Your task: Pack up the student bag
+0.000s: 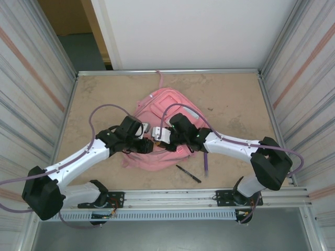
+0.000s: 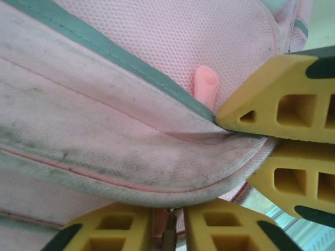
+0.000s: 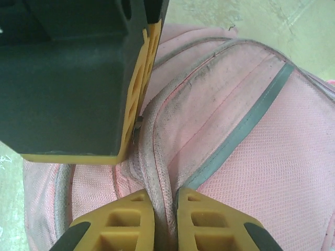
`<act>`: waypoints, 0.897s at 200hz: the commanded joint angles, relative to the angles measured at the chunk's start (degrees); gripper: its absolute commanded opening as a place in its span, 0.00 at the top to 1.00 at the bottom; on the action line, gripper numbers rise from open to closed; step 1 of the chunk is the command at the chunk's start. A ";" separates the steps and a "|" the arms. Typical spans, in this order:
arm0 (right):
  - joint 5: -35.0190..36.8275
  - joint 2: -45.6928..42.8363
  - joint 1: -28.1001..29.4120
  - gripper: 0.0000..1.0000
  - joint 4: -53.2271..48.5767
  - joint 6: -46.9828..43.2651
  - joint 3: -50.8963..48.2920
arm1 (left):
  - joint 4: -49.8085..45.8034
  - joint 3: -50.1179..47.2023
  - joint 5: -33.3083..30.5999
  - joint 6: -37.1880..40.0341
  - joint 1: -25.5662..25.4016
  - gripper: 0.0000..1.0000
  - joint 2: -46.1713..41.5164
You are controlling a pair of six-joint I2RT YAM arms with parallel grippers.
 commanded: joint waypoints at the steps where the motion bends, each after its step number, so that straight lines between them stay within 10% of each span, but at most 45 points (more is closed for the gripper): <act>1: -1.83 -4.25 -0.72 1.00 1.98 -1.63 -0.05 | 1.52 -0.86 -2.92 -0.28 -0.33 0.86 -3.26; 35: -1.59 -7.47 -2.40 0.99 -2.04 -14.89 -3.54 | 8.67 -5.99 14.41 2.99 6.34 1.00 -6.45; 94: -13.40 -4.68 -12.82 0.94 -6.34 -24.20 0.48 | 15.82 -12.00 17.75 -6.41 16.27 1.00 -6.72; 140: -21.90 6.12 -18.06 0.92 9.05 -26.76 4.50 | 9.55 -10.29 12.70 -5.46 16.55 1.00 -12.01; 179: -29.90 12.19 -20.94 0.67 12.10 -21.86 7.61 | 11.33 -11.03 13.40 -9.96 15.31 1.00 -11.51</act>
